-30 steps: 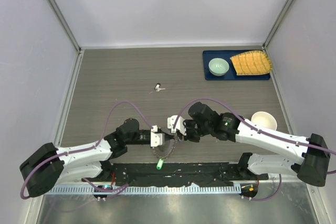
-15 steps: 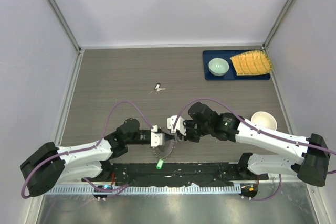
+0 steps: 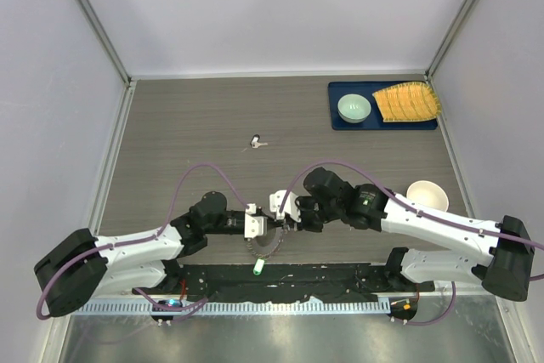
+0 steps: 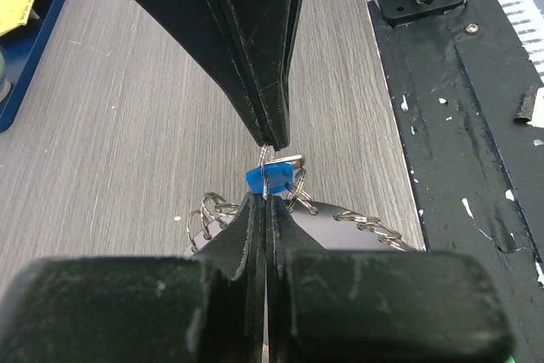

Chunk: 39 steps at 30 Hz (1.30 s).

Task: Put the keys on the keyring

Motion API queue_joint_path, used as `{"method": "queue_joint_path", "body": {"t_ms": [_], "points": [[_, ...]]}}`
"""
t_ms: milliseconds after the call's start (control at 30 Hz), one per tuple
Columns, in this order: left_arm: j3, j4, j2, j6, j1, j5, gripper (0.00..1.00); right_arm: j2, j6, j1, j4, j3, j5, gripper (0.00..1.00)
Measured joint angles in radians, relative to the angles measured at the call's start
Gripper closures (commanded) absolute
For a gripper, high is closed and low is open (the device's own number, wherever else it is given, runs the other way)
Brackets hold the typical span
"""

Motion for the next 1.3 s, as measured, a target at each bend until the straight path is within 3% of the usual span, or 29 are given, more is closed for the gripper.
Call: {"method": "queue_joint_path", "body": {"t_ms": [733, 933, 1300], "points": [[-0.004, 0.042, 0.014, -0.042, 0.000, 0.008, 1.00, 0.024, -0.015, 0.038, -0.006, 0.000, 0.012, 0.99], [-0.033, 0.037, -0.006, -0.042, 0.000, -0.142, 1.00, 0.049, 0.113, 0.035, -0.010, 0.001, 0.060, 0.99], [-0.077, 0.039, -0.061, -0.109, -0.001, -0.547, 1.00, 0.200, 0.440, -0.010, -0.011, 0.010, 0.206, 0.99]]}}
